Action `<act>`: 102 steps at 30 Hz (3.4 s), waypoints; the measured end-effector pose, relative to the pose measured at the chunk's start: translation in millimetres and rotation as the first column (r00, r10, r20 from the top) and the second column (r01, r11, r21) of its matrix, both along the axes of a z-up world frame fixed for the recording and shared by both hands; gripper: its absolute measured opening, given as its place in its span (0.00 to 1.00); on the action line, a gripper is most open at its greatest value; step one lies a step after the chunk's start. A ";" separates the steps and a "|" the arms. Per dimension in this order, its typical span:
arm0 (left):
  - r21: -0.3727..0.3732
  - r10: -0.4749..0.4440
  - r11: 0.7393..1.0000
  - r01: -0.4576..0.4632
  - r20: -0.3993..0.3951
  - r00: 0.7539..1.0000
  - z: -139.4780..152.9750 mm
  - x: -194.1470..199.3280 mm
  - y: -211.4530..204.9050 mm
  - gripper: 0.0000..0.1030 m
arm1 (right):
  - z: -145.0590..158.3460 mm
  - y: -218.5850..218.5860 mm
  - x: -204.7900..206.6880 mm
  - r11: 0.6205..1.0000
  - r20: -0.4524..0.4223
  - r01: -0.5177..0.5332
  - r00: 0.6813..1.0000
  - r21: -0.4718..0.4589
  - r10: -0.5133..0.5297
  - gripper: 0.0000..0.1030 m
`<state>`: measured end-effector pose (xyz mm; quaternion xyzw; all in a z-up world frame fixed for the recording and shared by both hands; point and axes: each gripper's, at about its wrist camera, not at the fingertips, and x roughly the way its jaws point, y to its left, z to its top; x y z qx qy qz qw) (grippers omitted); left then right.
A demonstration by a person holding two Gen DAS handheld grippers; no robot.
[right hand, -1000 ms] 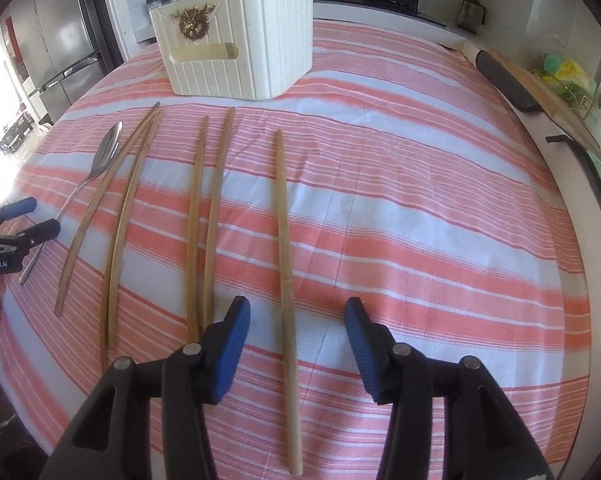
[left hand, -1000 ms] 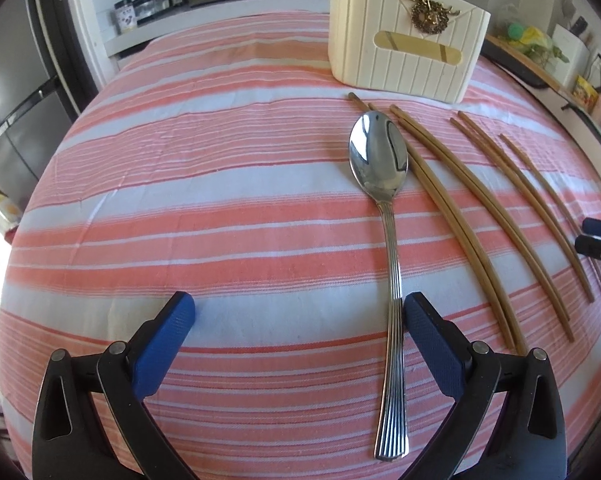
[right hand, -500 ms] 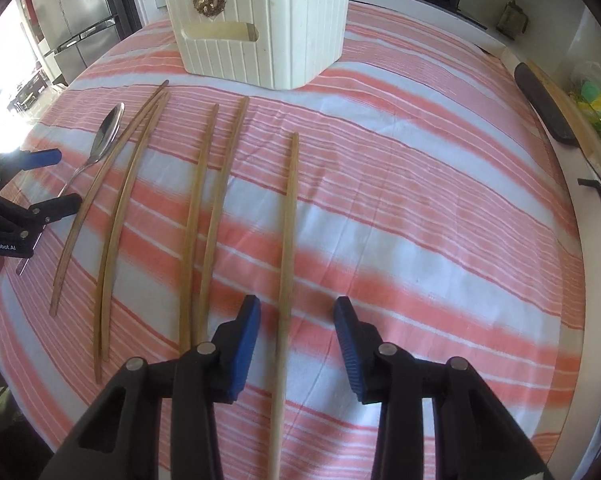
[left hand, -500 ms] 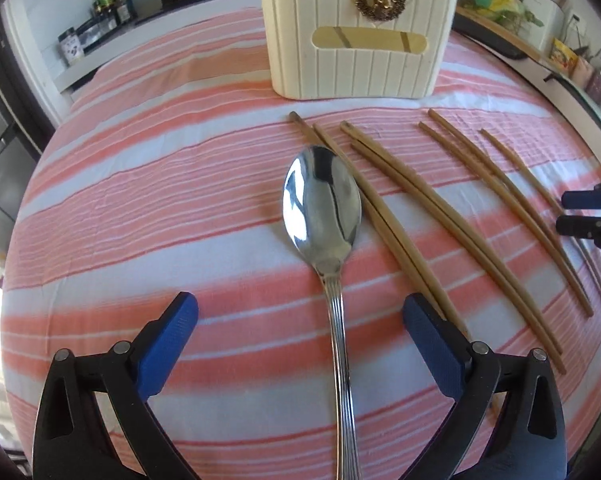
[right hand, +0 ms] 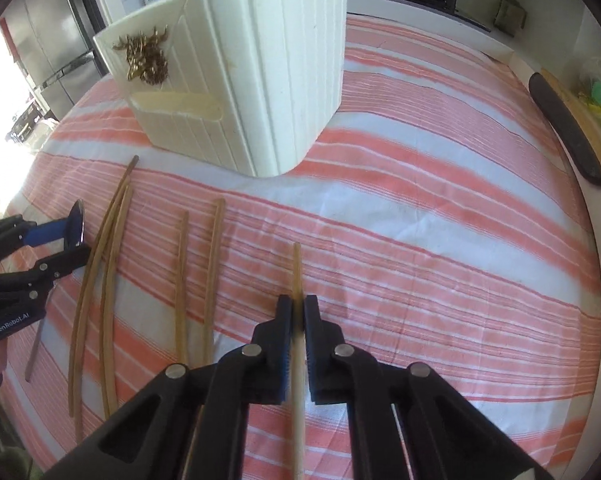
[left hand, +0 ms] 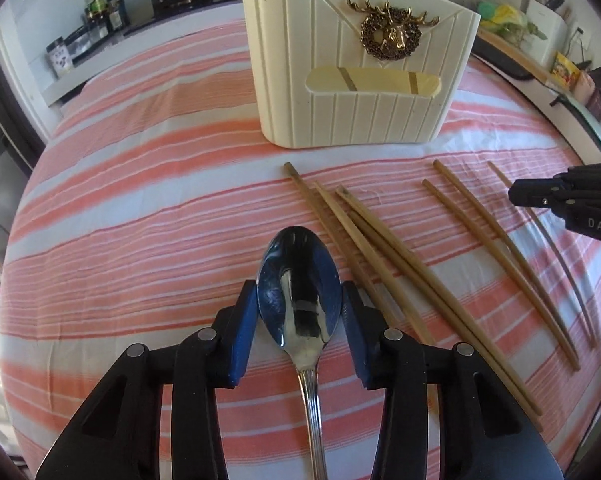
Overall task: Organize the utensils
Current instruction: 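Grasp the steel spoon with the left tool while the right tool holds the chopstick, then lift the spoon and chopstick and carry both over the cream caddy, then open both tools to drop the spoon and chopstick into the caddy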
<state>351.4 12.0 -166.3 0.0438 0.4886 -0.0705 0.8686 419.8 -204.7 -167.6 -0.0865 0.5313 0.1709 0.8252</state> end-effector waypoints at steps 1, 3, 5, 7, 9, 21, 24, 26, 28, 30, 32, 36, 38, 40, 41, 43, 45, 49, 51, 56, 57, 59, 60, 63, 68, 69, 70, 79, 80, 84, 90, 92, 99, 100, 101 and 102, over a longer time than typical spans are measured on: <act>-0.010 0.005 1.000 -0.004 0.023 1.000 6.4 -4.9 2.2 0.40 | 6.2 -5.0 -2.7 0.999 0.018 0.009 1.000 0.031 -0.009 0.06; -0.045 0.015 0.999 -0.012 0.066 0.998 22.1 -17.9 9.5 0.40 | 24.9 -12.5 -13.7 0.996 0.063 0.013 0.998 0.085 -0.018 0.06; -0.076 0.021 0.997 -0.012 0.118 0.993 42.4 -33.3 15.1 0.40 | 46.1 -18.5 -27.6 0.992 0.115 0.011 0.993 0.123 -0.025 0.06; -0.099 0.017 0.995 -0.001 0.170 0.985 63.5 -49.3 17.3 0.40 | 68.2 -25.7 -45.3 0.986 0.156 0.005 0.987 0.165 -0.031 0.06; -0.116 0.012 0.993 0.013 0.218 0.976 82.2 -63.6 19.4 0.40 | 90.4 -30.8 -63.5 0.980 0.201 -0.003 0.979 0.198 -0.038 0.06; -0.232 0.030 0.970 0.066 0.385 0.922 146.7 -116.8 30.8 0.40 | 175.3 -32.7 -163.3 0.957 0.488 -0.079 0.870 0.279 -0.071 0.06; -0.223 0.020 0.972 0.075 0.396 0.918 152.9 -119.3 30.2 0.40 | 182.1 -33.5 -167.2 0.951 0.497 -0.072 0.863 0.300 -0.092 0.06; -0.217 0.018 0.973 0.076 0.400 0.917 155.5 -120.7 30.9 0.40 | 182.6 -33.1 -163.5 0.953 0.467 -0.053 0.879 0.299 -0.098 0.06; -0.217 0.021 0.974 0.073 0.401 0.916 157.7 -122.5 33.8 0.40 | 183.6 -35.1 -161.9 0.948 0.439 -0.044 0.892 0.315 -0.104 0.06; -0.216 0.027 0.974 0.066 0.403 0.915 158.4 -124.4 35.5 0.40 | 185.9 -36.1 -161.6 0.943 0.426 -0.042 0.898 0.330 -0.108 0.06; -0.217 0.033 0.974 0.060 0.404 0.914 158.8 -124.3 36.5 0.40 | 189.5 -36.7 -162.5 0.940 0.428 -0.044 0.897 0.337 -0.111 0.06; -0.231 0.036 0.971 0.062 0.394 0.918 159.0 -121.4 35.6 0.40 | 194.2 -35.9 -163.9 0.940 0.450 -0.054 0.886 0.337 -0.111 0.06; -0.244 0.035 0.967 0.067 0.392 0.919 161.6 -119.2 36.2 0.40 | 196.1 -34.2 -164.9 0.943 0.467 -0.053 0.877 0.328 -0.114 0.06; -0.259 0.034 0.963 0.075 0.391 0.920 166.5 -115.2 37.3 0.40 | 199.2 -33.8 -164.8 0.943 0.482 -0.054 0.868 0.328 -0.119 0.06; -0.268 0.033 0.960 0.078 0.390 0.920 169.3 -112.2 38.0 0.40 | 200.9 -33.9 -163.9 0.942 0.488 -0.054 0.864 0.330 -0.121 0.06; -0.286 0.034 0.954 0.085 0.387 0.921 175.8 -104.8 40.1 0.40 | 204.5 -33.9 -160.1 0.943 0.496 -0.054 0.860 0.330 -0.124 0.06; -0.303 0.036 0.949 0.090 0.385 0.922 183.1 -96.9 42.2 0.40 | 209.1 -33.8 -153.7 0.942 0.498 -0.051 0.858 0.331 -0.128 0.06; -0.317 0.024 0.942 0.110 0.391 0.920 205.1 -75.7 43.3 0.40 | 222.5 -32.1 -135.7 0.942 0.508 -0.055 0.852 0.332 -0.129 0.06; -0.317 0.020 0.941 0.119 0.403 0.915 220.3 -62.5 43.9 0.40 | 232.1 -29.4 -124.0 0.942 0.521 -0.062 0.844 0.329 -0.126 0.06; -0.304 0.032 0.944 0.123 0.459 0.888 262.9 -26.0 42.6 0.40 | 264.5 -22.5 -87.9 0.938 0.575 -0.083 0.807 0.335 -0.134 0.06; -0.301 0.036 0.946 0.122 0.472 0.881 270.5 -17.5 41.7 0.40 | 271.3 -20.0 -80.4 0.938 0.587 -0.086 0.797 0.337 -0.138 0.06; -0.297 0.049 0.948 0.117 0.497 0.866 282.9 1.1 39.3 0.40 | 283.2 -15.8 -63.6 0.935 0.611 -0.094 0.778 0.341 -0.145 0.06; -0.296 0.058 0.949 0.110 0.507 0.860 286.5 10.5 37.6 0.40 | 287.7 -13.3 -53.9 0.935 0.621 -0.097 0.770 0.340 -0.146 0.06; -0.295 0.082 0.951 0.091 0.526 0.847 289.2 40.9 32.3 0.40 | 293.1 -3.2 -26.9 0.940 0.646 -0.105 0.751 0.325 -0.139 0.06; -0.317 0.102 0.946 0.064 0.479 0.872 259.9 91.4 22.3 0.40 | 266.4 12.1 21.3 0.954 0.606 -0.083 0.787 0.287 -0.114 0.06; -0.316 0.103 0.947 0.055 0.461 0.881 250.7 100.6 20.5 0.40 | 256.5 14.3 30.3 0.957 0.585 -0.076 0.804 0.281 -0.108 0.06; -0.315 0.103 0.948 0.046 0.441 0.892 240.1 109.0 18.8 0.40 | 246.5 15.3 37.9 0.958 0.562 -0.070 0.821 0.277 -0.103 0.06; -0.295 0.106 0.955 -0.023 0.268 0.957 155.0 157.3 6.6 0.40 | 157.6 18.8 89.2 0.969 0.365 -0.002 0.926 0.247 -0.091 0.06; -0.289 0.109 0.957 -0.030 0.261 0.959 151.2 158.7 4.8 0.40 | 152.8 19.0 92.1 0.970 0.357 0.002 0.929 0.243 -0.091 0.06; -0.262 0.097 0.964 -0.034 0.231 0.968 140.4 166.9 -0.1 0.42 | 146.8 16.7 99.0 0.970 0.352 0.027 0.929 0.243 -0.114 0.08; -0.283 0.099 0.959 -0.027 0.242 0.965 165.3 142.5 17.1 0.58 | 174.1 -1.2 81.6 0.948 0.340 0.084 0.921 0.307 -0.191 0.39; -0.284 0.105 0.958 -0.025 0.271 0.957 181.8 116.2 30.0 0.62 | 195.5 -6.9 59.6 0.951 0.372 0.056 0.912 0.305 -0.173 0.39; -0.244 0.056 0.970 0.020 0.303 0.951 177.8 -31.4 69.3 0.83 | 228.8 -38.1 -75.3 0.966 0.471 -0.034 0.877 0.255 -0.093 0.48; -0.240 0.057 0.971 0.014 0.287 0.956 166.3 -51.9 69.9 0.83 | 223.5 -42.3 -98.7 0.972 0.487 -0.027 0.869 0.234 -0.094 0.48; -0.241 0.060 0.970 0.007 0.270 0.961 152.2 -74.3 70.0 0.83 | 216.0 -45.9 -121.4 0.977 0.509 -0.017 0.855 0.215 -0.097 0.48; -0.249 0.069 0.969 -0.003 0.254 0.965 138.6 -93.9 68.8 0.83 | 205.8 -47.6 -143.7 0.982 0.536 0.001 0.838 0.189 -0.104 0.48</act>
